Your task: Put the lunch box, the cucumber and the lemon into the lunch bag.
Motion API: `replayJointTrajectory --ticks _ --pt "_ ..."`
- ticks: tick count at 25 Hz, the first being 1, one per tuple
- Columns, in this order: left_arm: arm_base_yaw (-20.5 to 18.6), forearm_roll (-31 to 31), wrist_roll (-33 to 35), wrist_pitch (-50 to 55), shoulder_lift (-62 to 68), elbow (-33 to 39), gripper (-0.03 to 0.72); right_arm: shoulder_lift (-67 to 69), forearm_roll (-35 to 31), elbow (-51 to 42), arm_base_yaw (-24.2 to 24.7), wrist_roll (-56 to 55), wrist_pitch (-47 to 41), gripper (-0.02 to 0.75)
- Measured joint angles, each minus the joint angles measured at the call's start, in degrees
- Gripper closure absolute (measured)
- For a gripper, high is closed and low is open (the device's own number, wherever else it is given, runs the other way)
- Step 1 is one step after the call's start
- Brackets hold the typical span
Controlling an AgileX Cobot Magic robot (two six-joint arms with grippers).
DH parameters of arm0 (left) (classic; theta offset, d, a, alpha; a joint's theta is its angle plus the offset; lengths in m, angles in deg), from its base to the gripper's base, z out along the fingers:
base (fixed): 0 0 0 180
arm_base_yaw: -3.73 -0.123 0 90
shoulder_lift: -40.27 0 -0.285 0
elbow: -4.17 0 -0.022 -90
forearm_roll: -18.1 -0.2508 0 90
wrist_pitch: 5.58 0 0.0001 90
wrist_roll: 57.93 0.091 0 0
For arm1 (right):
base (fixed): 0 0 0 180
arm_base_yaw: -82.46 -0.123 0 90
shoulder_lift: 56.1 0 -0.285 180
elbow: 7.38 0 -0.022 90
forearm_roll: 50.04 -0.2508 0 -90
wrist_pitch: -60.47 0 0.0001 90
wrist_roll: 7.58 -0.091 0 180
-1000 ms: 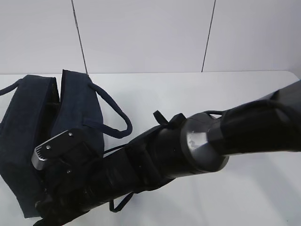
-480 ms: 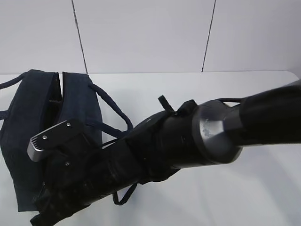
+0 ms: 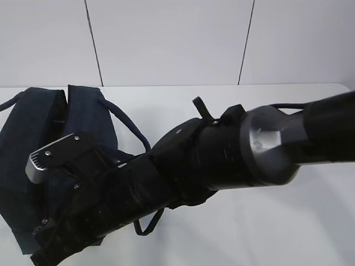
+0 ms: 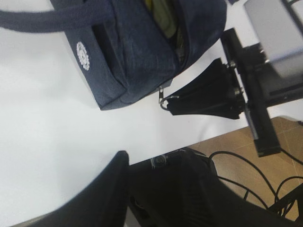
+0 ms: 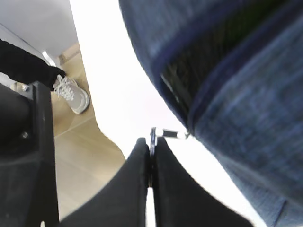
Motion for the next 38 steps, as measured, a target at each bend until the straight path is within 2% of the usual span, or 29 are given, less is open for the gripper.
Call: replayJointTrajectory --ticks 10,19,23,27,38 --pt "0.0 -2.36 0.89 -0.11 0.0 5.19 0.422 -2.57 0.28 0.0 0.0 -0.67 0.6 0.751" --pt "0.0 -2.5 1.38 -0.21 0.0 5.58 0.422 -5.71 0.32 -0.11 0.0 -0.71 4.07 0.751" --pt "0.0 -2.5 4.15 -0.32 0.0 6.02 0.422 -6.6 0.32 0.0 0.0 -0.71 4.76 0.751" --pt "0.0 -2.5 5.86 -0.42 0.0 8.24 0.422 -6.72 0.41 1.67 0.0 -0.71 6.09 0.751" --pt "0.0 -2.61 6.81 -0.53 0.0 8.5 0.421 -6.84 0.41 7.84 0.0 -0.56 9.18 0.751"
